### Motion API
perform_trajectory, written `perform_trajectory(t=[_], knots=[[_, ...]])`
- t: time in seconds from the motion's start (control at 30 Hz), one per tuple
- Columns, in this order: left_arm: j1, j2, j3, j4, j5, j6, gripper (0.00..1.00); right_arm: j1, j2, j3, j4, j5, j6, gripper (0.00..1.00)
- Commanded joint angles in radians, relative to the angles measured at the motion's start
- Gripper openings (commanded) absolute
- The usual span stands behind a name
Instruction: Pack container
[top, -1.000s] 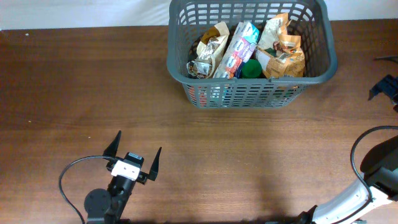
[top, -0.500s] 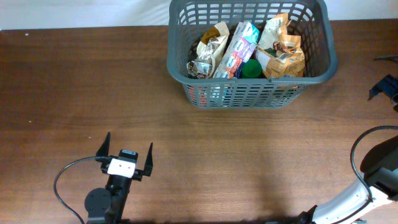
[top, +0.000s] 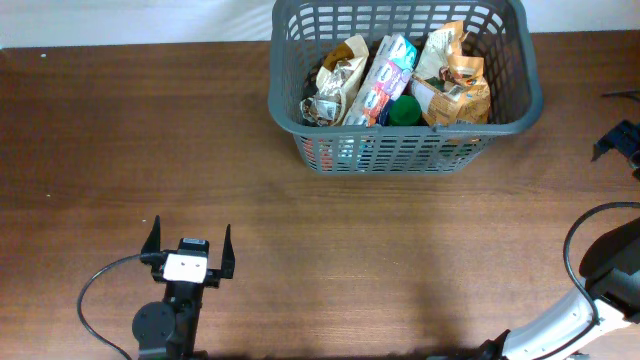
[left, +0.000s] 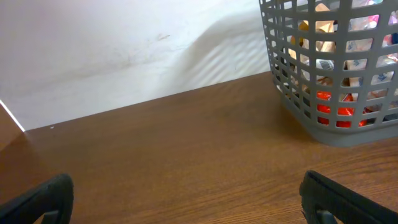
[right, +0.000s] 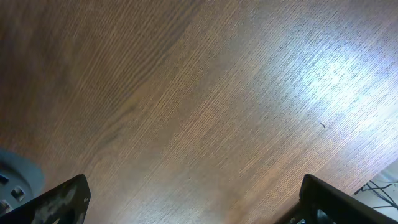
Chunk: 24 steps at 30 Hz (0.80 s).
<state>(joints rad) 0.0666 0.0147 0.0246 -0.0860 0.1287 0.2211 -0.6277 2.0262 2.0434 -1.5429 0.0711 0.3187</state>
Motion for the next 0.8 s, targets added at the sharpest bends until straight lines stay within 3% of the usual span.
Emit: perform_trajectory(t=[0.0,0.77], knots=[[-0.019,-0.01,-0.009,-0.002,-0.014,0.012,0.99,-0.001,-0.004,-0.005,-0.001,0.008,0.012,0.99],[-0.029,-0.01,-0.009,0.003,-0.014,0.012,0.99,-0.001,-0.004,-0.005,-0.001,0.008,0.012,0.99]])
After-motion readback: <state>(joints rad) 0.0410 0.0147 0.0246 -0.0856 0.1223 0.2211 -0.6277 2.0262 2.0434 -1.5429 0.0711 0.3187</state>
